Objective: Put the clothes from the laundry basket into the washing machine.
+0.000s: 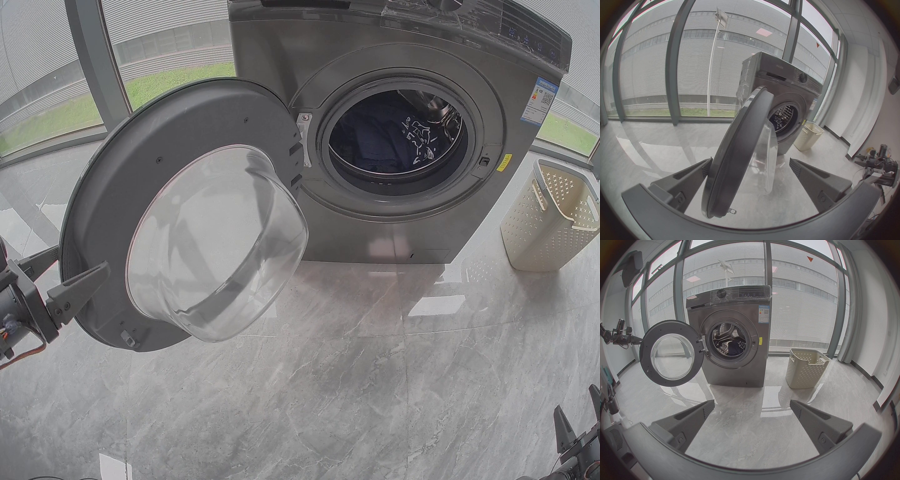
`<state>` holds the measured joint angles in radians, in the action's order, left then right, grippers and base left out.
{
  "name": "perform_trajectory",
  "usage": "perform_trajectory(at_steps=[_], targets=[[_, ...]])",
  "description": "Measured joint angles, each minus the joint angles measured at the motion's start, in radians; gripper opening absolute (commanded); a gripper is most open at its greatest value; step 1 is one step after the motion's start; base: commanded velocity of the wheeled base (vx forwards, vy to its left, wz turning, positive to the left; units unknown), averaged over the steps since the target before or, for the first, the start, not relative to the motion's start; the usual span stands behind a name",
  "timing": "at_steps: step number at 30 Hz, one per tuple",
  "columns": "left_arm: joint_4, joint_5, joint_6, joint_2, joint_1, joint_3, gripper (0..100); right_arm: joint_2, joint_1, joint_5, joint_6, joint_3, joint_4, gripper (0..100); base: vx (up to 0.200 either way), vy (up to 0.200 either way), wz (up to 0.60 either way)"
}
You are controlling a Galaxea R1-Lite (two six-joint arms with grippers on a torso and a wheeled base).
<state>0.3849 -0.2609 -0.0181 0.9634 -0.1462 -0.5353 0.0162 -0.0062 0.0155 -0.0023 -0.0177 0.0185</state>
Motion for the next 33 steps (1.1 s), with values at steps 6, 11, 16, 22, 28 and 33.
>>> perform_trajectory(at_steps=[6, 11, 16, 22, 28, 33], targets=[[-0.001, -0.013, -0.033, 0.008, -0.104, 0.003, 100, 0.000, 0.000, 0.000, 0.000, 0.000, 0.000, 100, 0.000, 0.000, 0.00], [-0.009, -0.014, -0.114, -0.027, -0.243, 0.010, 100, 0.000, 0.000, -0.001, 0.000, 0.000, 0.000, 100, 0.000, 0.000, 0.00], [-0.012, -0.003, -0.155, -0.074, -0.299, 0.035, 100, 0.000, 0.000, -0.002, -0.001, 0.000, 0.000, 100, 0.000, 0.000, 0.00], [0.002, 0.018, -0.155, -0.097, -0.256, 0.018, 100, 0.000, 0.000, -0.002, -0.001, 0.000, 0.000, 100, 0.000, 0.000, 0.00], [0.007, 0.017, -0.153, -0.096, -0.135, -0.010, 100, 0.000, 0.000, -0.002, -0.001, 0.000, 0.000, 100, 0.000, 0.000, 0.00], [0.010, 0.014, -0.140, -0.066, -0.069, -0.012, 100, 0.000, 0.000, -0.002, -0.001, 0.000, 0.000, 100, 0.000, 0.000, 0.00]])
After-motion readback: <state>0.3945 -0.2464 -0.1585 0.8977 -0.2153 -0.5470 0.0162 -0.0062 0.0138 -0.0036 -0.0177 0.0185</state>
